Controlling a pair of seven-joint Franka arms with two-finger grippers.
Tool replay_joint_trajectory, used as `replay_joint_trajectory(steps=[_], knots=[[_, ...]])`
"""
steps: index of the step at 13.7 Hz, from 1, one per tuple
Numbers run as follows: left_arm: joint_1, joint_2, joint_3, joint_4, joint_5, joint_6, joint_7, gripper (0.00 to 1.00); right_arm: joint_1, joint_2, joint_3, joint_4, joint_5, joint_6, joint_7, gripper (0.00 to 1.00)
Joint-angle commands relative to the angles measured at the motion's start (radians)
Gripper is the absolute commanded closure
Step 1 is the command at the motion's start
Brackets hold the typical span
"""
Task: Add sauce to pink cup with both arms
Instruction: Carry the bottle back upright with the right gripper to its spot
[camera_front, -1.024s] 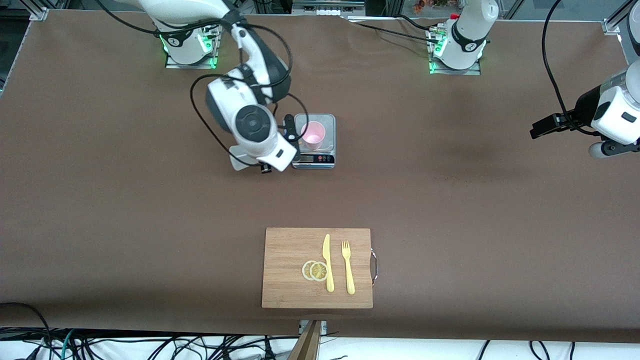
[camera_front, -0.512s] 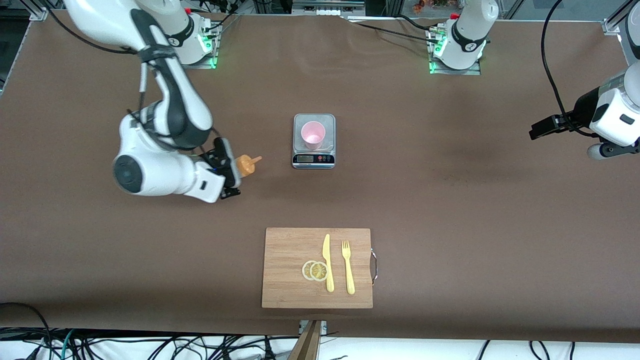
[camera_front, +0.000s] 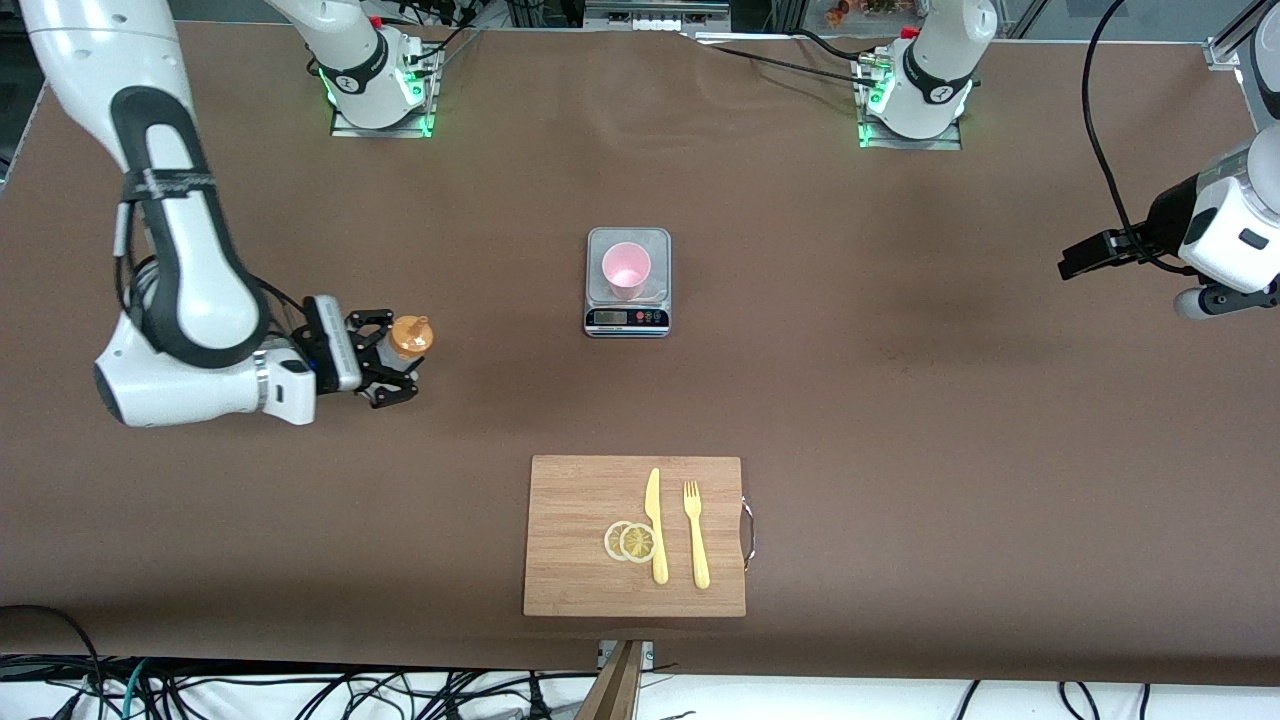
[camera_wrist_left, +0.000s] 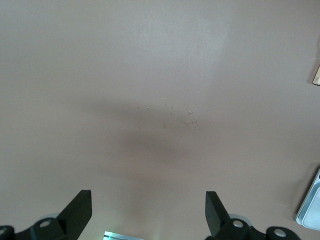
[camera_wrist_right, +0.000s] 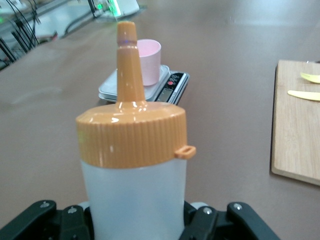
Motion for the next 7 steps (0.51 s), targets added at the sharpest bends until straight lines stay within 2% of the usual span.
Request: replay_joint_trajectory(steps=[1, 7], knots=[[0.0, -0.004, 0.002, 0.0, -0.02, 0.009, 0.021, 0.0, -0.082, 0.032, 0.018, -0.022, 0.074, -0.082, -0.105, 1.0], [0.0, -0.005, -0.023, -0.003, -0.009, 0.017, 0.018, 0.0, -0.21, 0.107, 0.02, -0.064, 0.103, -0.208, -0.244, 1.0]])
